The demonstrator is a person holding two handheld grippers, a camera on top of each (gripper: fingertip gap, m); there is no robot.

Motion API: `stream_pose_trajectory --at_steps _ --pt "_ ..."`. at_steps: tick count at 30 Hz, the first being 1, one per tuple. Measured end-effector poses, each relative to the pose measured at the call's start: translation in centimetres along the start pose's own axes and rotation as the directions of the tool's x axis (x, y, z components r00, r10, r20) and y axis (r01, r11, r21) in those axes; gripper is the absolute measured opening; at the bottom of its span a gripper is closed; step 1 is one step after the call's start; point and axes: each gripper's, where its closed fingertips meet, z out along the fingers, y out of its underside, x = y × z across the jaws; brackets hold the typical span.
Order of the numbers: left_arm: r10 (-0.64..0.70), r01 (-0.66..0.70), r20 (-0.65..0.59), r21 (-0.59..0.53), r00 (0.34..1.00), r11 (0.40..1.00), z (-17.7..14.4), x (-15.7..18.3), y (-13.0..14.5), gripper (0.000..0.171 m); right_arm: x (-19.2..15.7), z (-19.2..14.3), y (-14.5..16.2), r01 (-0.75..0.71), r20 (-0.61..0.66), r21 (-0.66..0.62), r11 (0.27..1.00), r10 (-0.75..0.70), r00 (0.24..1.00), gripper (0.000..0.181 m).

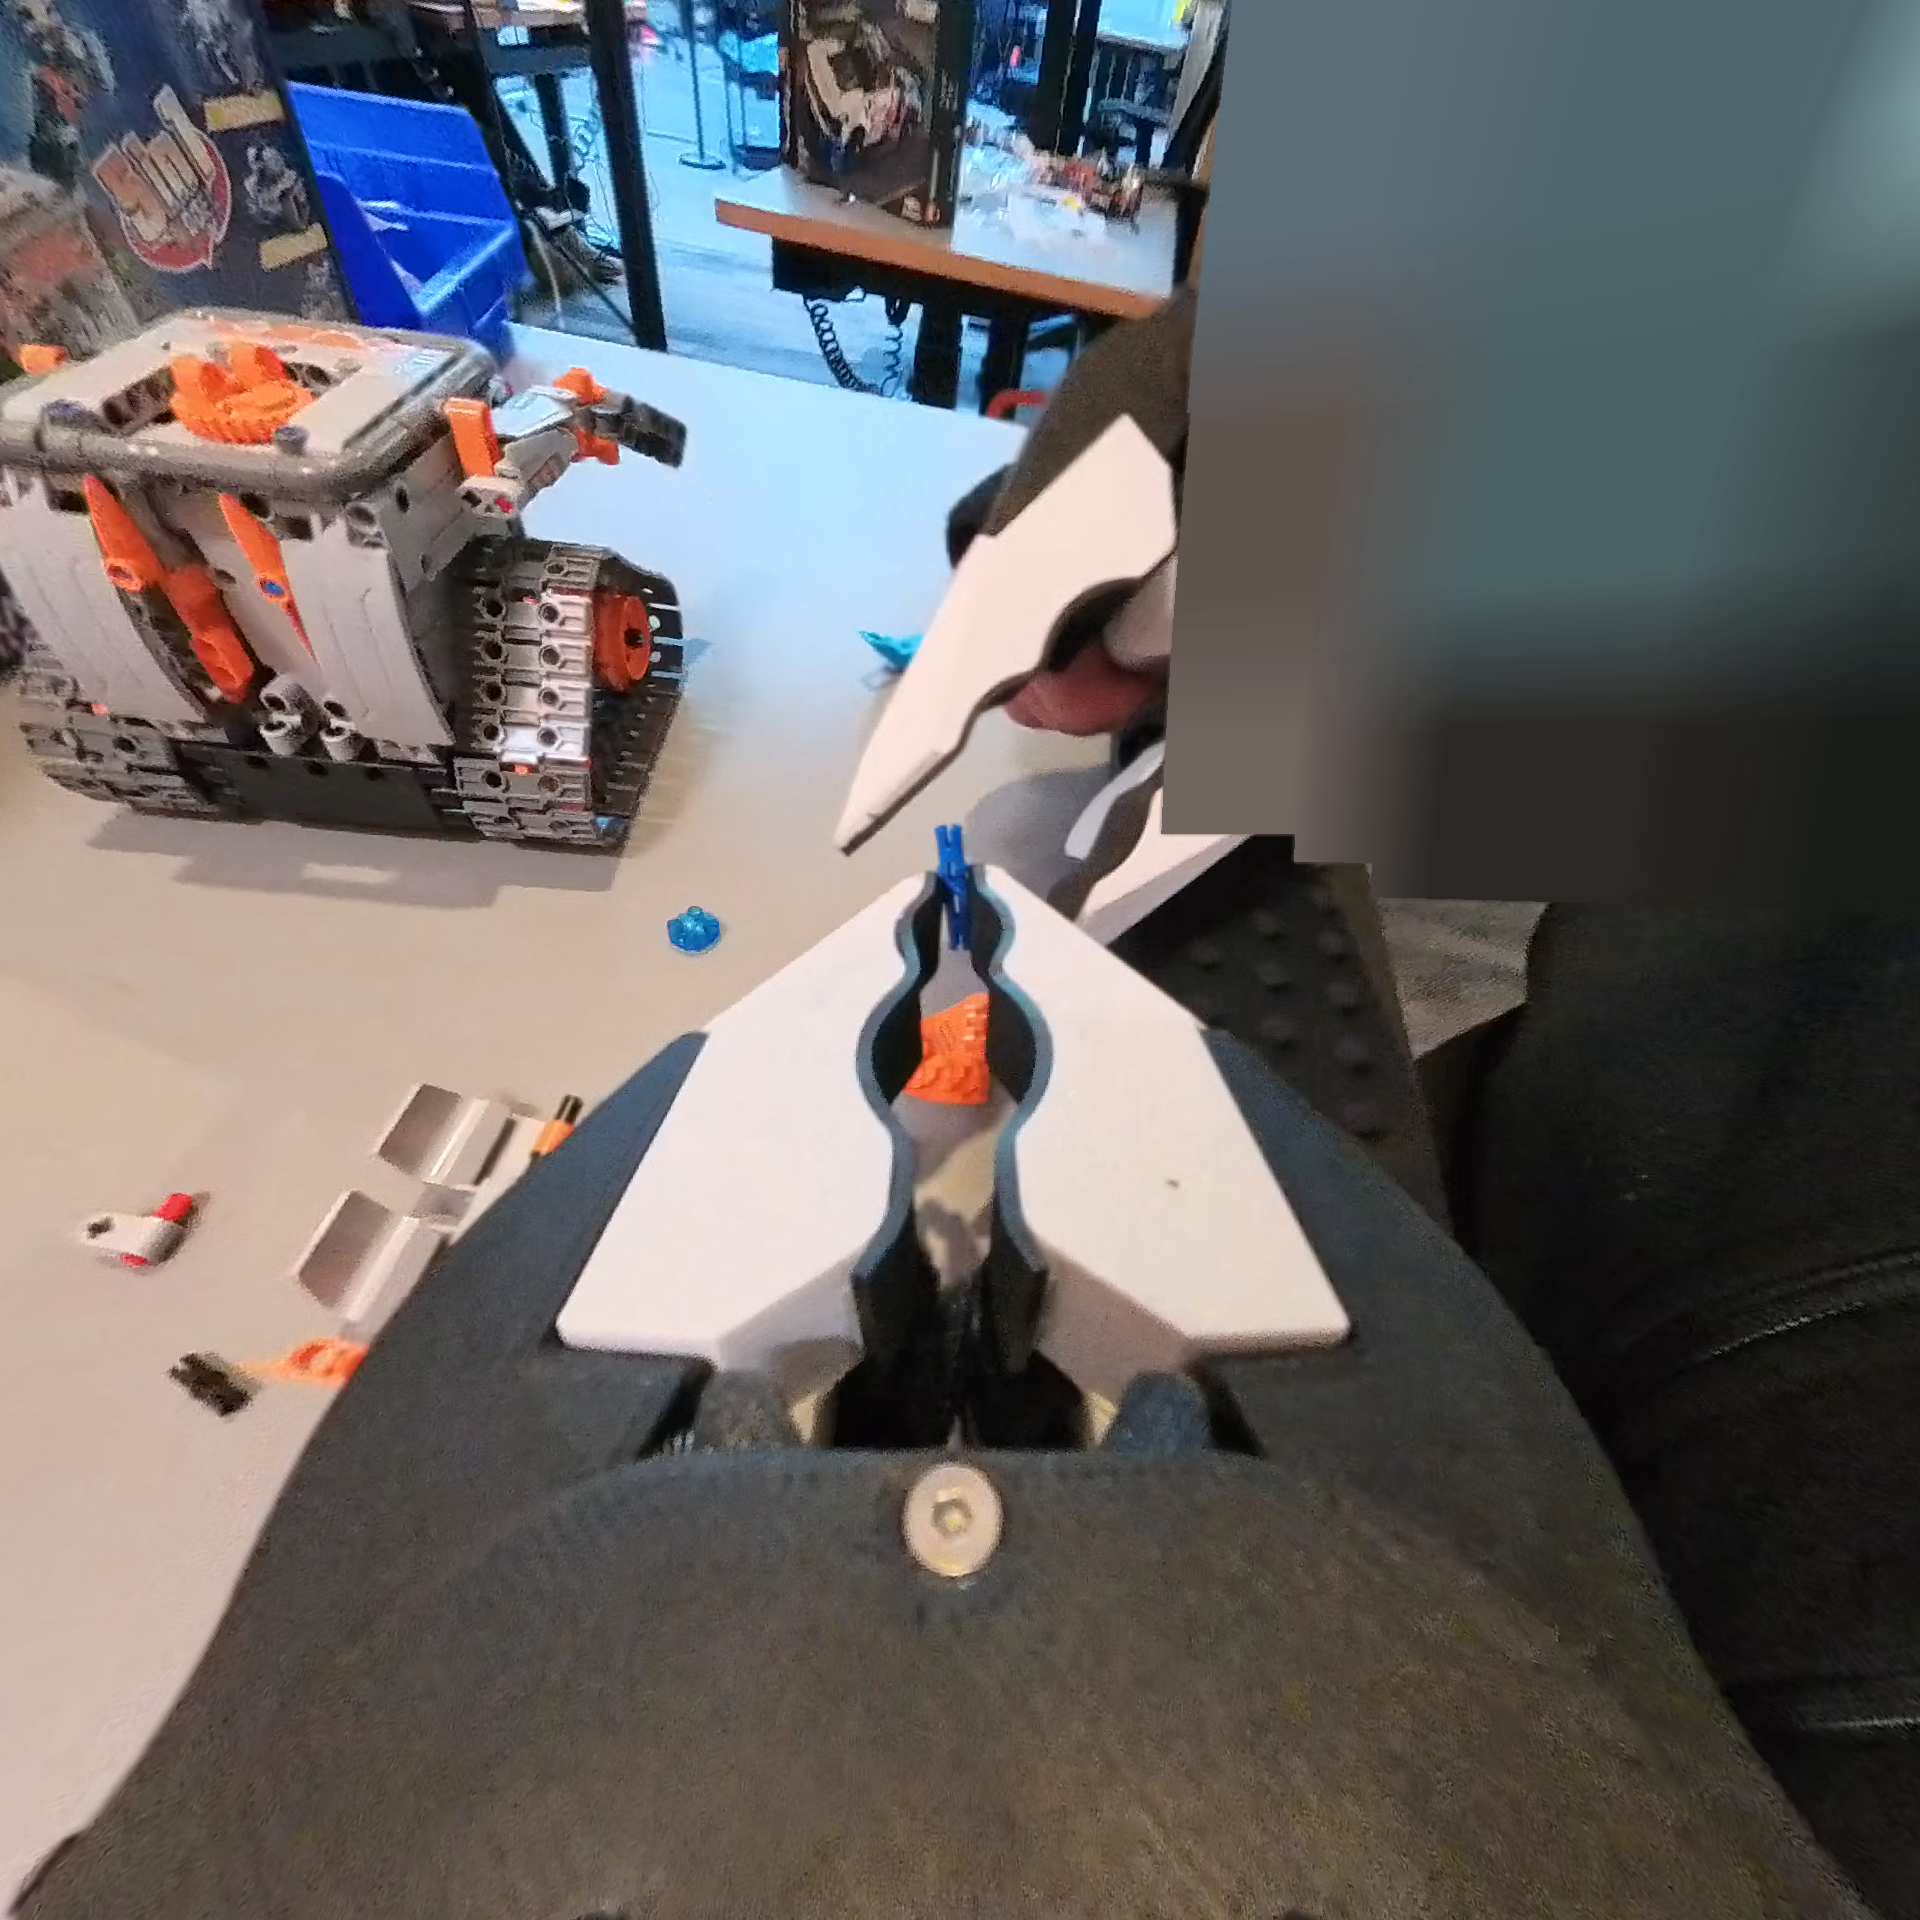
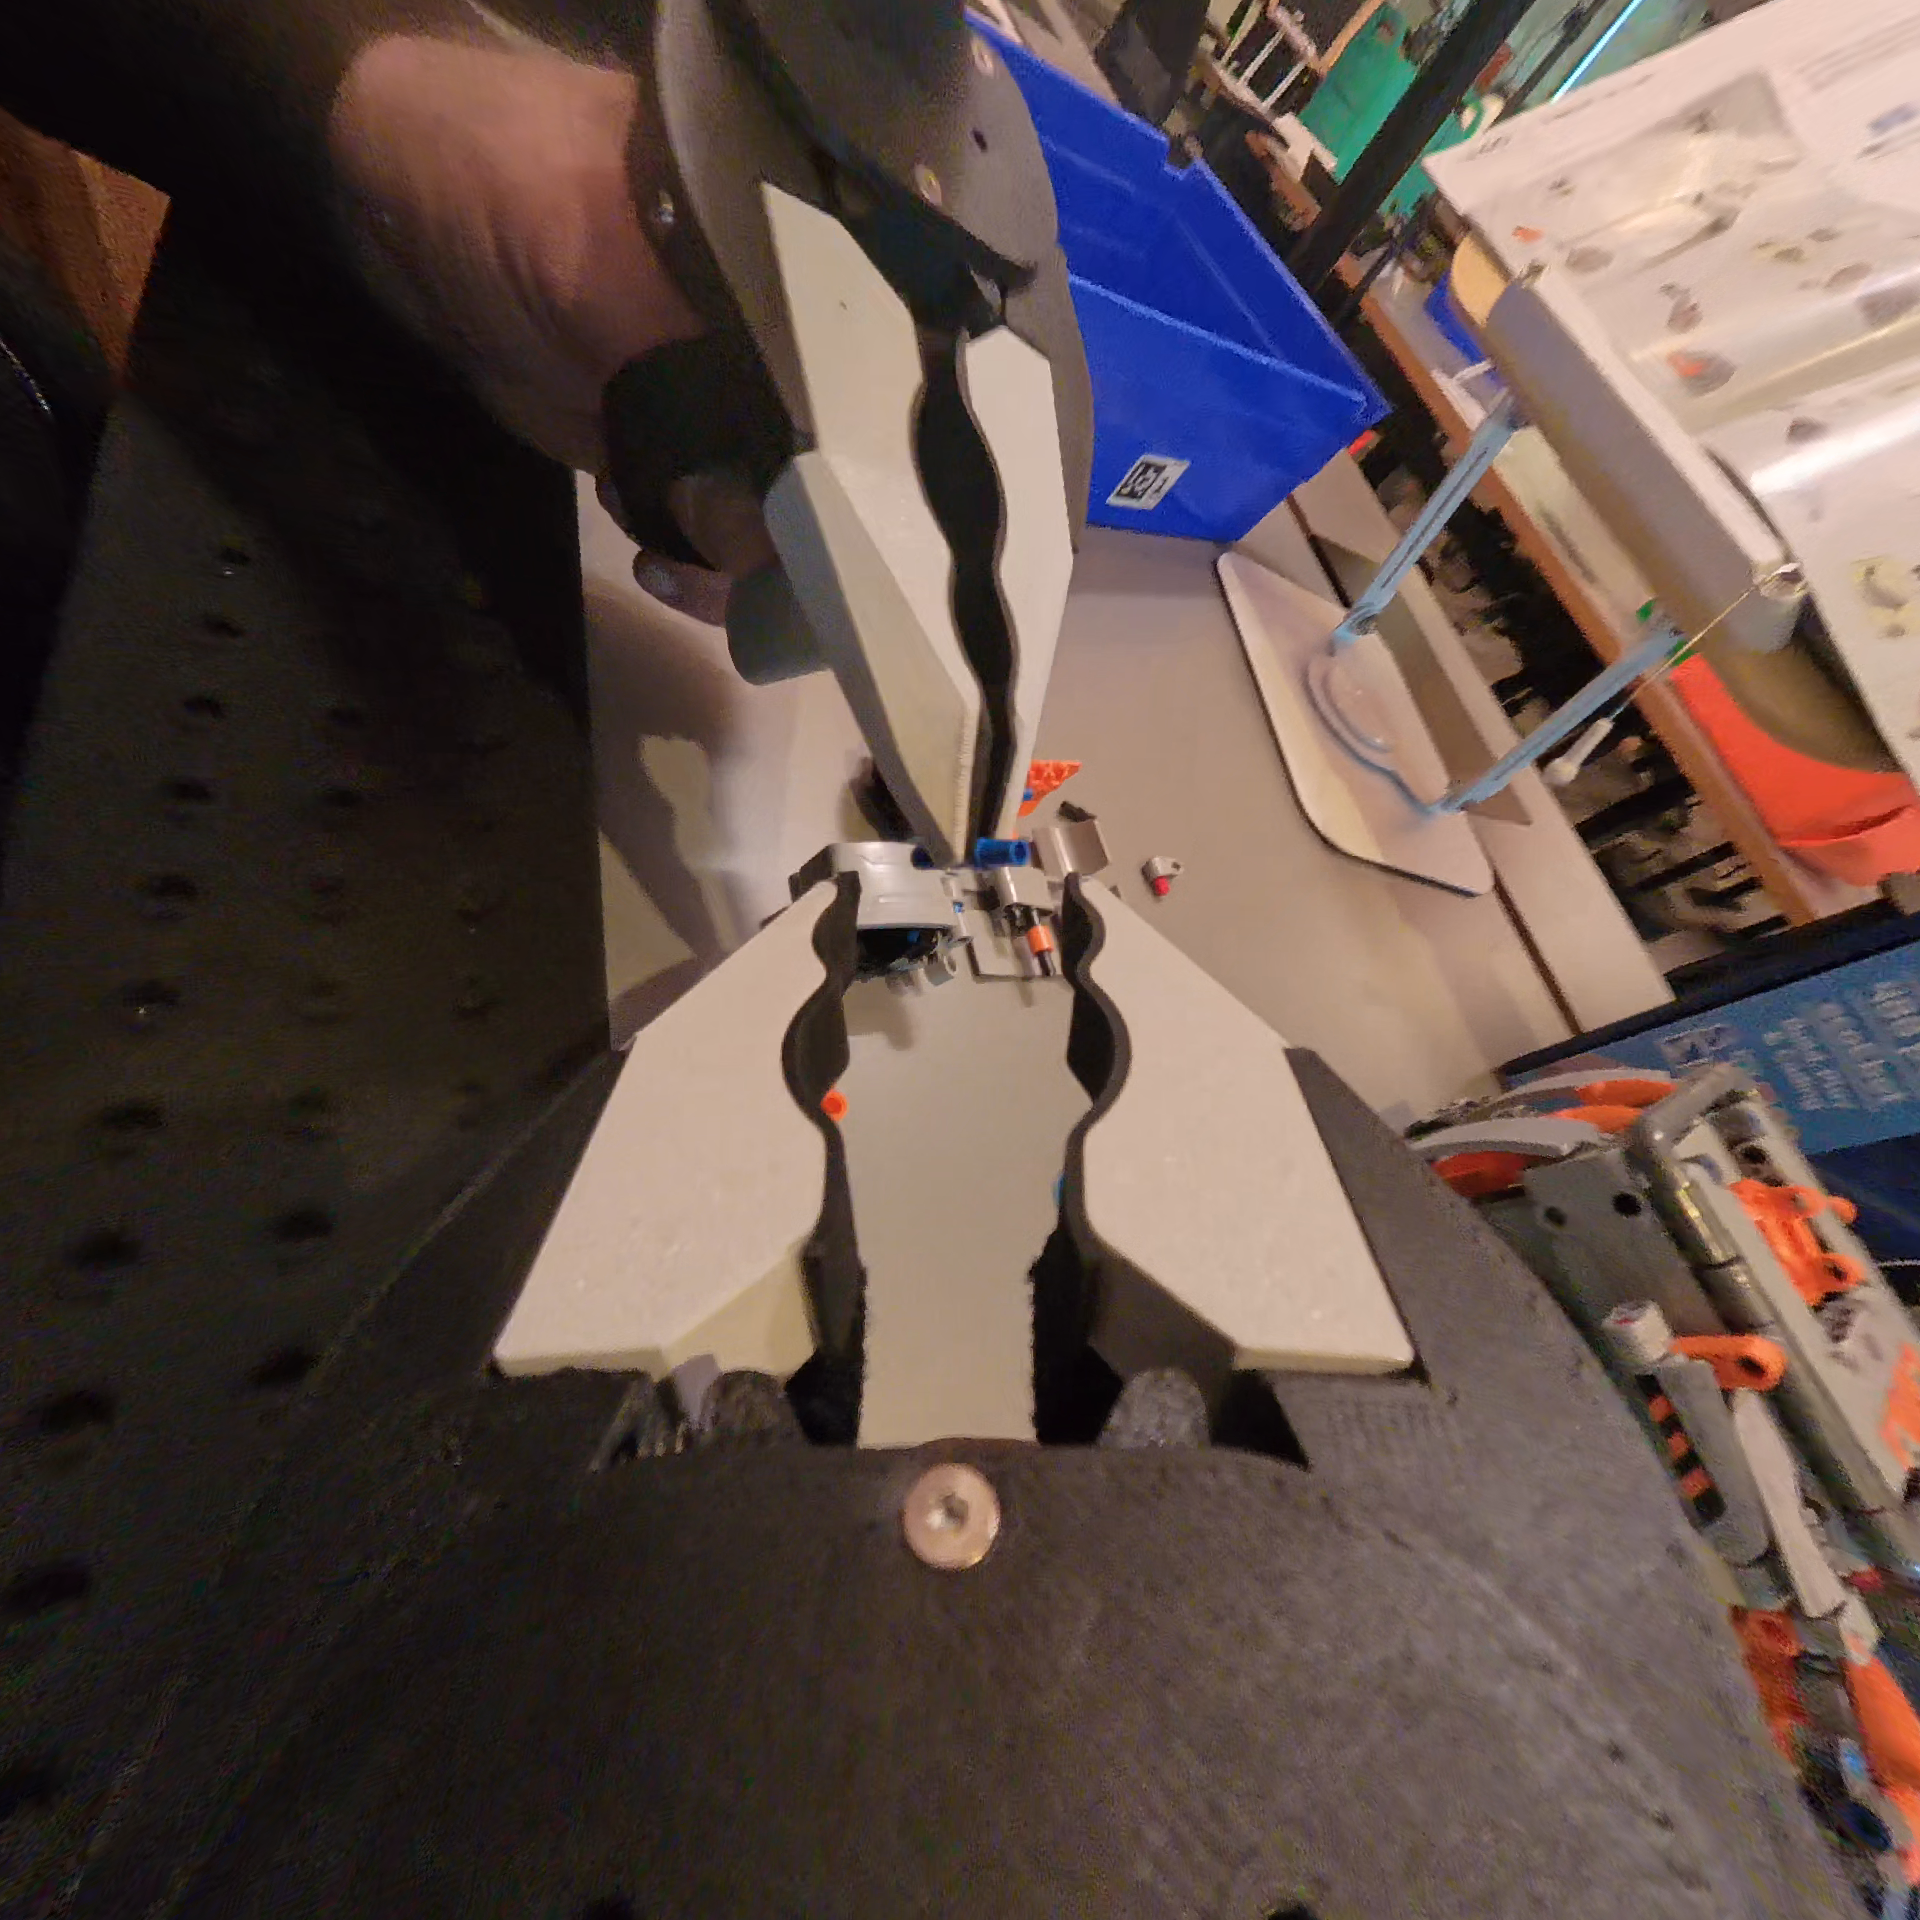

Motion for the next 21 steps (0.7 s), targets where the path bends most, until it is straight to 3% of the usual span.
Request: stream_pose_trajectory --at_steps 7,9,17,21 --pt "-0.157 0.165 -0.095 0.080 0.983 0.983 -0.3 -0.1 -1.0 0.002 0.7 0.5 -0.7 0.163 -0.156 -0.059 0.985 -0.171 0.973 0.035" --pt "-0.178 0.189 -0.116 0.083 0.977 0.979 -0.3 0.0 -1.0 0.002 1.2 0.4 -0.8 0.183 -0.195 -0.076 0.980 -0.195 0.961 0.026" --pt "-0.211 0.229 -0.203 0.074 0.956 0.971 -0.3 0.7 -1.1 0.002 0.7 0.1 -1.2 0.212 -0.145 -0.053 0.976 -0.218 0.965 0.022" --pt "-0.183 0.197 -0.186 0.060 0.965 0.978 -0.6 0.9 -0.9 0.010 0.1 0.0 -1.4 0.276 -0.140 -0.065 0.959 -0.282 0.949 0.022"
